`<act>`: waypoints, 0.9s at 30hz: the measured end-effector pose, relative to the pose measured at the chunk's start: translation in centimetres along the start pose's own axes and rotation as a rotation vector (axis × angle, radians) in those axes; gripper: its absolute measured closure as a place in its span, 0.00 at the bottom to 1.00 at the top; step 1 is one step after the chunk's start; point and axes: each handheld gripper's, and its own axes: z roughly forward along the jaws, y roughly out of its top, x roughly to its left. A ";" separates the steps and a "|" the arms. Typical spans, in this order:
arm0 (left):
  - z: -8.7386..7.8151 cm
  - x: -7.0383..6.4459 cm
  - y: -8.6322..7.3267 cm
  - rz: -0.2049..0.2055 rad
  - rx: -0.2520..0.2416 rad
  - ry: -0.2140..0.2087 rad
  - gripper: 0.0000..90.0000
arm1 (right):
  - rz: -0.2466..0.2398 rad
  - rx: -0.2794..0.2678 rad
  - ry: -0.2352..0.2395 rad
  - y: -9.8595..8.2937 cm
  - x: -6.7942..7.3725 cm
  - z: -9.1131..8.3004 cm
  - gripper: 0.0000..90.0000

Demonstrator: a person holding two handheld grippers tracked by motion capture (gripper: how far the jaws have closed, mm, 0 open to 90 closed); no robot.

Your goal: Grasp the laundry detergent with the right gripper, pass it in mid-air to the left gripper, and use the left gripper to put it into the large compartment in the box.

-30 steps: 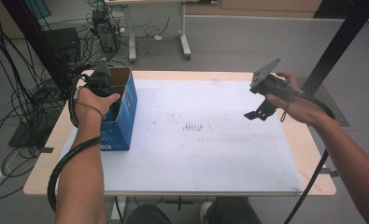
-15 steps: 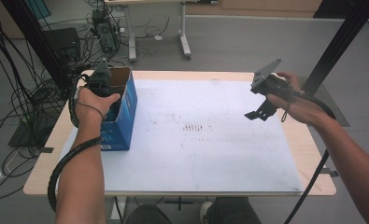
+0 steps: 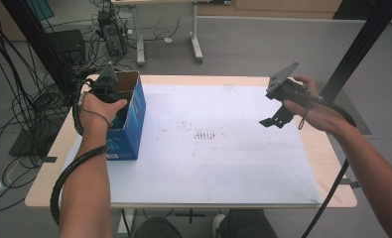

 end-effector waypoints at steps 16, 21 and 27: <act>0.0 0.0 -0.1 0.002 -0.001 0.002 0.40 | 0.000 0.000 0.001 -0.1 0.0 0.0 0.00; 0.0 0.0 -0.1 0.001 -0.003 0.001 0.40 | -0.001 0.000 0.001 0.0 0.1 0.0 0.00; 0.0 0.0 -0.1 0.000 -0.005 0.002 0.40 | -0.005 0.000 0.002 0.1 0.1 0.0 0.00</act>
